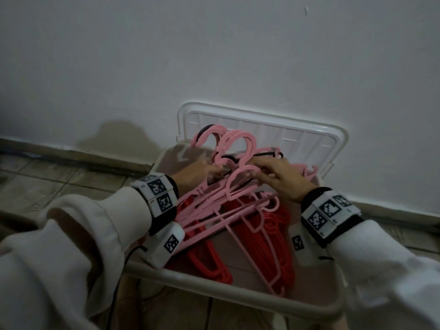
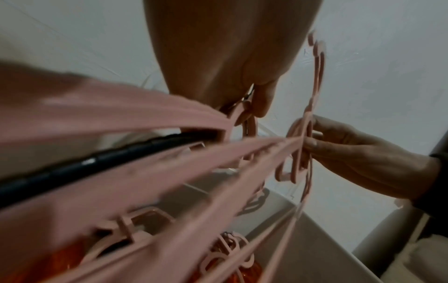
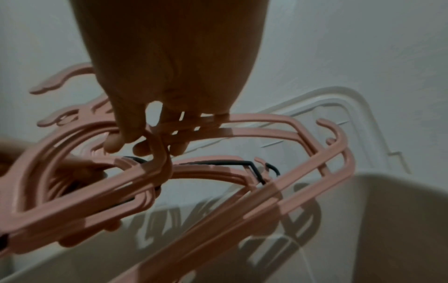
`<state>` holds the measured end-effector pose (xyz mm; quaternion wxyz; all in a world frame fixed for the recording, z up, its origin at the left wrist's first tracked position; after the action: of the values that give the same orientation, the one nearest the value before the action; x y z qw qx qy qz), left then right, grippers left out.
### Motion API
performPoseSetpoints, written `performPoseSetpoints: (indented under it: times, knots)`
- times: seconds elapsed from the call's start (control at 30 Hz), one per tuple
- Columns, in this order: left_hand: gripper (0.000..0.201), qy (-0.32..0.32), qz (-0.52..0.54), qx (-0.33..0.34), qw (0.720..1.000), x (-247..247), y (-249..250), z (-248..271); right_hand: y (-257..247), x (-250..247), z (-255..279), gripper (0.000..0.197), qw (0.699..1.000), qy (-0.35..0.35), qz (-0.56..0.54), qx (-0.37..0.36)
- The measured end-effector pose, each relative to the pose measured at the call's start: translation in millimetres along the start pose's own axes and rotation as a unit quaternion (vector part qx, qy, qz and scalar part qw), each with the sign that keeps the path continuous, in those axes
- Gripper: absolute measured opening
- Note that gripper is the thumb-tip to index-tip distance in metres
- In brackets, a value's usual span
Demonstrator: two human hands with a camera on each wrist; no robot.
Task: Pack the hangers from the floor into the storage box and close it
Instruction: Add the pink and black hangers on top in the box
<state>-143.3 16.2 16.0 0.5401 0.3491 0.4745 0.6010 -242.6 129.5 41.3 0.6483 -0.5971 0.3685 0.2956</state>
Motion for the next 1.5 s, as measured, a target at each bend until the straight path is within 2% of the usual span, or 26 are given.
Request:
performPoseSetpoints:
  times: [0.13, 0.2, 0.27, 0.3, 0.37, 0.47, 0.53, 0.6, 0.67, 0.73, 0.77, 0.9, 0.97, 1.07, 1.1, 1.17, 1.2, 1.33, 1.5]
  knots:
    - [0.025, -0.013, -0.006, -0.024, 1.000, 4, -4, 0, 3, 4, -11, 0.023, 0.999, 0.038, 0.021, 0.024]
    - [0.031, -0.036, 0.051, -0.019, 0.998, 6, -5, 1, 2, 3, -15, 0.020, 0.997, 0.064, 0.020, 0.036]
    - [0.031, -0.057, 0.056, -0.024, 0.997, 9, -4, 3, 0, 1, -15, 0.016, 0.995, 0.097, -0.009, 0.037]
    - [0.025, -0.058, 0.040, -0.032, 0.997, 9, -4, 3, 1, 0, -15, 0.014, 0.992, 0.115, -0.037, 0.037]
    - [0.012, -0.043, -0.058, -0.022, 0.997, 6, -2, 4, 3, -1, -15, 0.013, 0.985, 0.142, -0.090, 0.039]
    - [0.021, -0.016, -0.119, -0.016, 0.993, 0, -6, 1, 4, 6, -19, 0.019, 0.983, 0.143, -0.111, 0.042]
    - [0.023, -0.001, -0.136, -0.004, 0.991, -1, -4, 2, 4, 7, -20, 0.018, 0.987, 0.141, -0.061, 0.040]
    - [0.024, 0.003, -0.150, 0.014, 0.989, 0, -3, 2, 7, 7, -20, 0.034, 0.989, 0.123, 0.048, 0.070]
    - [0.023, 0.002, -0.157, 0.035, 0.987, 4, -3, 1, 12, 14, -21, 0.052, 0.979, 0.044, 0.152, 0.127]
    - [0.024, -0.004, -0.150, 0.053, 0.987, 11, -1, 1, 14, 24, -21, 0.055, 0.964, -0.028, 0.206, 0.167]
    - [0.026, -0.011, -0.161, 0.063, 0.985, 14, -1, -1, 15, 28, -22, 0.053, 0.960, -0.041, 0.214, 0.177]
    - [0.026, 0.012, -0.296, 0.094, 0.950, 12, 2, -3, 9, 26, -21, 0.034, 0.972, -0.001, 0.164, 0.169]
    - [0.033, 0.035, -0.333, 0.101, 0.937, 7, 6, -2, 6, 20, -20, 0.031, 0.972, 0.027, 0.158, 0.171]
    - [0.058, 0.026, -0.402, 0.040, 0.914, -2, 4, 2, 13, 12, -16, 0.031, 0.972, 0.049, 0.126, 0.190]
    - [0.059, 0.019, -0.435, 0.022, 0.900, -5, 2, 4, 17, 10, -14, 0.031, 0.973, 0.053, 0.109, 0.196]
    - [0.048, 0.013, -0.484, 0.009, 0.875, -10, -2, 4, 24, 7, -11, 0.032, 0.971, 0.056, 0.093, 0.211]
    - [0.041, 0.009, -0.490, 0.006, 0.872, -11, -4, 4, 24, 6, -10, 0.032, 0.971, 0.054, 0.095, 0.214]
    - [0.020, 0.005, -0.410, -0.006, 0.912, -11, -8, 5, 15, 10, -14, 0.034, 0.967, 0.036, 0.121, 0.222]
    - [0.016, 0.000, -0.394, 0.017, 0.919, -6, -9, 9, 10, 9, -18, 0.035, 0.959, 0.022, 0.175, 0.222]
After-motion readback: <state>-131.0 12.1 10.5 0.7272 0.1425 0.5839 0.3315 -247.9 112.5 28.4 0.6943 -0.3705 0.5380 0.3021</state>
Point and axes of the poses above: each hand's wrist, its own z-axis away from the middle knuckle, its own x-axis out of the palm, y = z × x, the point moved 6 cm from there along -z, towards the middle knuckle, and after that the axes turned 10 degrees about -y, right-handed, at the moved point
